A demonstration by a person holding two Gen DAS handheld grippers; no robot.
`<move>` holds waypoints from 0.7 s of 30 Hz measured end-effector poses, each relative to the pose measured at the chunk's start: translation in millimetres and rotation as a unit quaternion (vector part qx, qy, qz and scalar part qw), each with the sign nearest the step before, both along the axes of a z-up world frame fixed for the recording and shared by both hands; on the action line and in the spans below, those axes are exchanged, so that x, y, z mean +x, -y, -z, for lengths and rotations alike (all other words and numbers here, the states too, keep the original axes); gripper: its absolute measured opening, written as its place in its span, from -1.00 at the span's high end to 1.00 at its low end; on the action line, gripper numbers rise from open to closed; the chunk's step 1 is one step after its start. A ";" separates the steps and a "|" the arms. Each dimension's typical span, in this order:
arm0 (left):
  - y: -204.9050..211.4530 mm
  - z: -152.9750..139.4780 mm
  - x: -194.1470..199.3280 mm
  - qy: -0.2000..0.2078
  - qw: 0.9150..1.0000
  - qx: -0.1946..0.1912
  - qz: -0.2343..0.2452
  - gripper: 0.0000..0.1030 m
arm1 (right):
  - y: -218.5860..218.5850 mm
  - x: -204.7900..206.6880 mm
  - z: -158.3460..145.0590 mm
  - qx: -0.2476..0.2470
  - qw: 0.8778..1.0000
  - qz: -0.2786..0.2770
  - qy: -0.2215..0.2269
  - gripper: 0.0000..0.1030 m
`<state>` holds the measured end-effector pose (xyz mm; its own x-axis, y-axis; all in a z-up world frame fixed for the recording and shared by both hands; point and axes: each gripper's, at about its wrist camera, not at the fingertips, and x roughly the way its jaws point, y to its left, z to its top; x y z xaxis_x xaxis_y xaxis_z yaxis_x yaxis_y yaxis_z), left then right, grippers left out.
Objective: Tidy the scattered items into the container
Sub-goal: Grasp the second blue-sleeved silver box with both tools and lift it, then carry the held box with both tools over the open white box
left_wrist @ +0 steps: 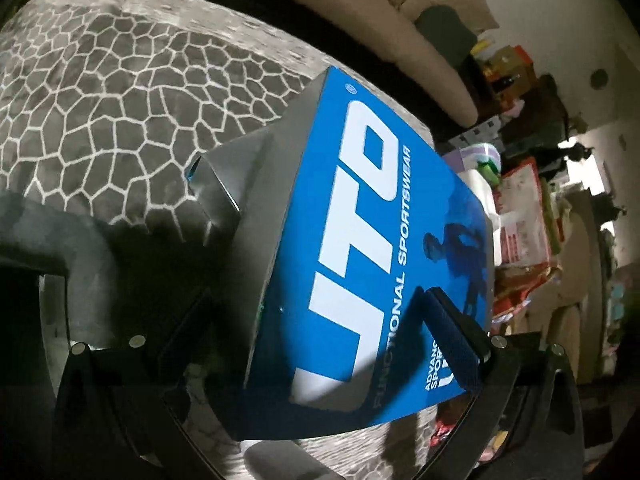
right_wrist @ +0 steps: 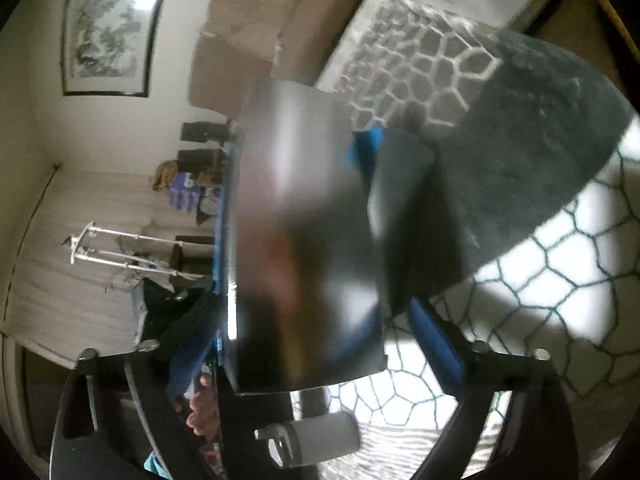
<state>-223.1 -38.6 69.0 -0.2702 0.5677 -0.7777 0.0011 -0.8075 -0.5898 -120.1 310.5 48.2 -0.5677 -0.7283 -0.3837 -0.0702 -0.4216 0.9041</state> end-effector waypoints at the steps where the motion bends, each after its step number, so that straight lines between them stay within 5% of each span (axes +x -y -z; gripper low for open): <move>1: -0.7 0.0 1.1 -0.003 1.000 0.003 0.005 -1.00 | -0.7 1.4 -4.4 0.009 1.000 -0.001 -0.005 -0.54; 9: -5.0 -12.1 13.2 -0.013 1.000 0.024 0.011 -1.00 | -3.6 11.8 -30.7 0.032 0.999 -0.002 -0.022 -0.54; 21: 25.2 -92.3 67.3 -0.060 0.997 0.057 0.008 -0.99 | 23.8 49.9 -118.6 0.058 0.994 -0.033 -0.084 -0.54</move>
